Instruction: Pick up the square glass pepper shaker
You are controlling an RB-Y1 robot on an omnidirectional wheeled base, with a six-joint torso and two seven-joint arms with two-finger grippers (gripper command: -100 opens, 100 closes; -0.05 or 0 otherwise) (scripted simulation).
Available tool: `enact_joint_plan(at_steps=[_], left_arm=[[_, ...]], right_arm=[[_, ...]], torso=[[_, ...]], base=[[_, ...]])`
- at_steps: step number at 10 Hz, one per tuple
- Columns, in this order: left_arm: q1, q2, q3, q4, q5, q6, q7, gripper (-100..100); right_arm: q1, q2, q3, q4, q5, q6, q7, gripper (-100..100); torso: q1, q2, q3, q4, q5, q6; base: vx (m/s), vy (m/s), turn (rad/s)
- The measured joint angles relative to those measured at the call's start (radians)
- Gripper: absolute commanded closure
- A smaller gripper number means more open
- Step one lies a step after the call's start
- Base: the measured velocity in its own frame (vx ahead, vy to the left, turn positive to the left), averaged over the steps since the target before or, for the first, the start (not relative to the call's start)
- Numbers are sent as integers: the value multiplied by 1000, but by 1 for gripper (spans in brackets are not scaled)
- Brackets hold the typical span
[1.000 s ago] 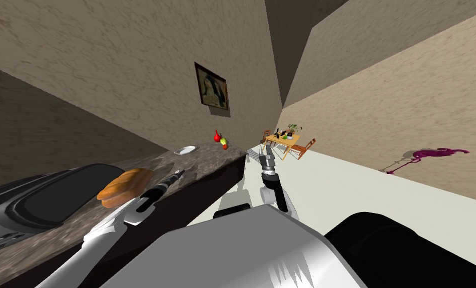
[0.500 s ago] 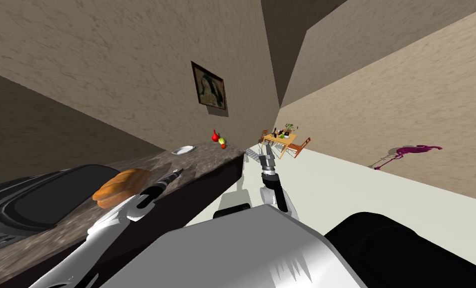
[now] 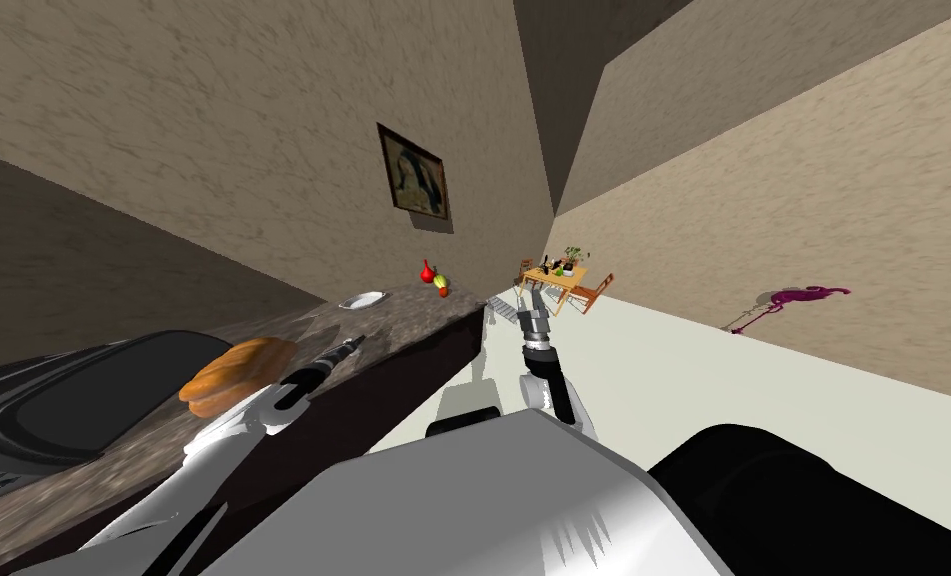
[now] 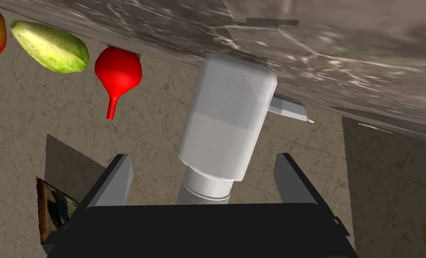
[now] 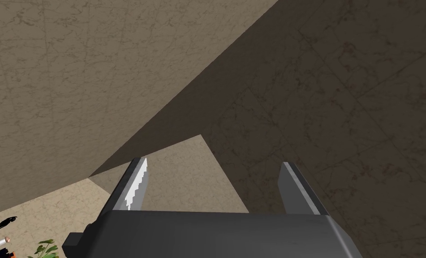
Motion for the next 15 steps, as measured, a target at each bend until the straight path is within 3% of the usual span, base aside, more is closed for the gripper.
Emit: enact_joint_plan(at_steps=[7,8,12,13,14,15], left_arm=[[-122,-3,13,189,-30,-52,16,-100],[-123,-3,13,193,-30,-53,15,100],[-123,-3,13,192,-30,-52,15,100],[-123,-3,13,192,-30,-52,15,0],[-123,-3,13,192,-30,-52,15,100],[-118,-7,15,204,-18,-53,-3,100]], right_arm=[[0,0,0,0,0,0,0,0],[0,0,0,0,0,0,0,0],[0,0,0,0,0,0,0,0],[0,0,0,0,0,0,0,0],[0,0,0,0,0,0,0,0],[0,0,0,0,0,0,0,0]], torso=[[0,-2,-1,0,0,-1],[0,-2,-1,0,0,-1],[2,-3,-1,0,1,0],[2,-3,-1,0,0,0],[2,-3,-1,0,0,0],[4,-6,-3,-1,1,-3]], base=[[-34,-17,-23],[0,0,0],[0,0,0],[0,0,0],[75,28,111],[95,33,85]])
